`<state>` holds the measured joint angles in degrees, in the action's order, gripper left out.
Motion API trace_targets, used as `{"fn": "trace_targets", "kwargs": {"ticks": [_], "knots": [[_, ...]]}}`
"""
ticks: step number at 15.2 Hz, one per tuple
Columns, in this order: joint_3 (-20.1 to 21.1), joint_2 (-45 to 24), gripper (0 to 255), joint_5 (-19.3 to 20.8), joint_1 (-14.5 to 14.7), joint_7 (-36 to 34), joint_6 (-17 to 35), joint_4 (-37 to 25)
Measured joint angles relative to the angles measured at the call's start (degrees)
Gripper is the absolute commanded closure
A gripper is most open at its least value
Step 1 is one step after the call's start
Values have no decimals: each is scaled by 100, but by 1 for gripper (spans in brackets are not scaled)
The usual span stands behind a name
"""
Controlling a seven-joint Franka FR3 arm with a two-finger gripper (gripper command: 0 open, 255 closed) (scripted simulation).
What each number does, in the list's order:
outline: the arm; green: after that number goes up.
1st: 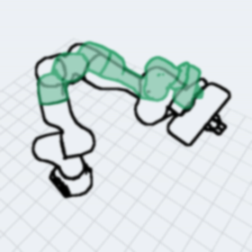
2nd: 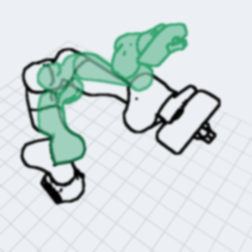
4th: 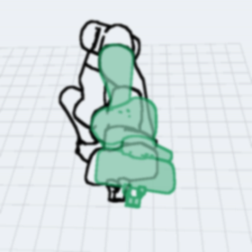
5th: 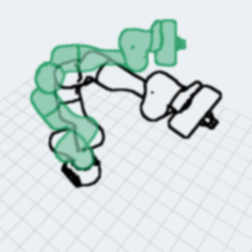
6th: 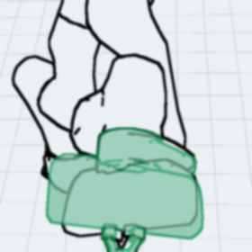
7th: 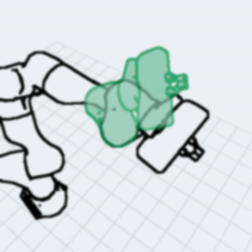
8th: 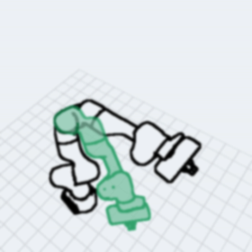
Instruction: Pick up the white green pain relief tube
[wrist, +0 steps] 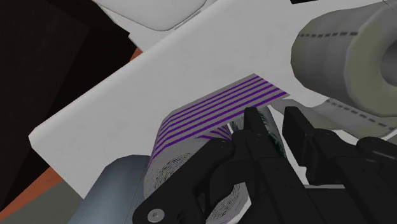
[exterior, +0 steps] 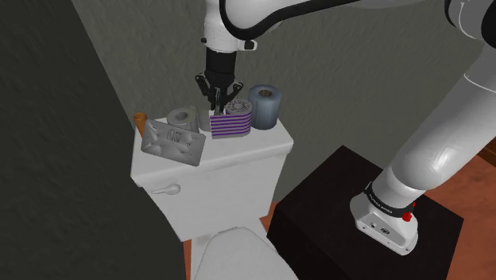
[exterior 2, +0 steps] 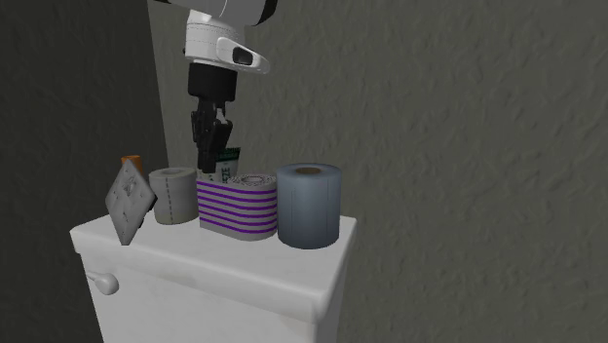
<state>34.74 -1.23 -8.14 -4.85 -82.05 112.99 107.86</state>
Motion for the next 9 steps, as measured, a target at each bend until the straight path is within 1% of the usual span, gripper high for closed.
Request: {"fn": "trace_targets", "kwargs": {"ticks": [4,9], "knots": [[-2,2,255,0,-2,-2,-37,-32],[-10,53,255,-14,-12,-25,-357,-309]]}}
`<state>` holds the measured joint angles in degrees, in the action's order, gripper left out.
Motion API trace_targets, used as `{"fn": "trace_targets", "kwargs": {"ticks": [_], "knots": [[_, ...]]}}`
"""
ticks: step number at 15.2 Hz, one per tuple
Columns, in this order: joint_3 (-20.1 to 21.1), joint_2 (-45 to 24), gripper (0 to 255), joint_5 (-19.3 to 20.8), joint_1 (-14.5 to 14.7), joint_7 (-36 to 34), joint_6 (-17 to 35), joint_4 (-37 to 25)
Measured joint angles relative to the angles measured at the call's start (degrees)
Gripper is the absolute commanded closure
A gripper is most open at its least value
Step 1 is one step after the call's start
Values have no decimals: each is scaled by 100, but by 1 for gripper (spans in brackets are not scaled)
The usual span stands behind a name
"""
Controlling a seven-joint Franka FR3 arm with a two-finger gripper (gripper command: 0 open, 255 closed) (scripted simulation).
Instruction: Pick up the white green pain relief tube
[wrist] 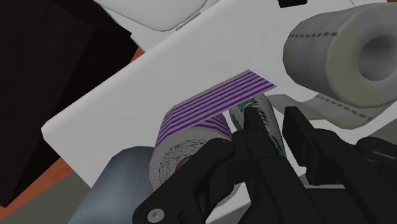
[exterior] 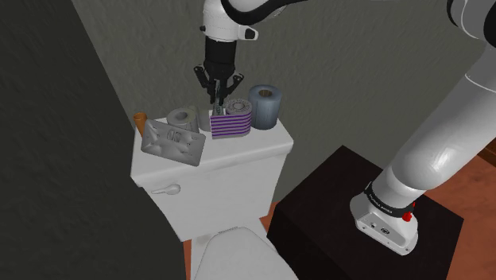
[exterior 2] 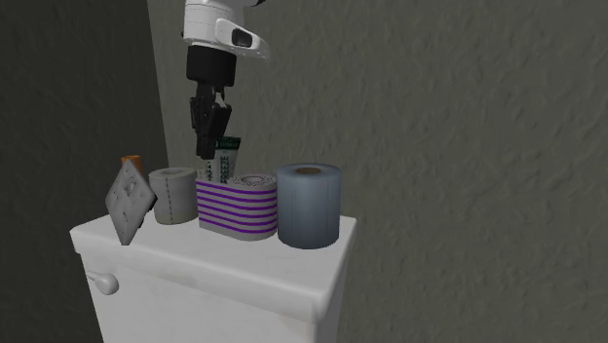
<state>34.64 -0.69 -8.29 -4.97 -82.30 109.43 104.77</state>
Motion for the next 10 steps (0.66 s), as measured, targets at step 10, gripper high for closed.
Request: {"fn": "trace_targets", "kwargs": {"ticks": [10], "knots": [[-3,-35,255,49,-2,-105,-735,-771]]}}
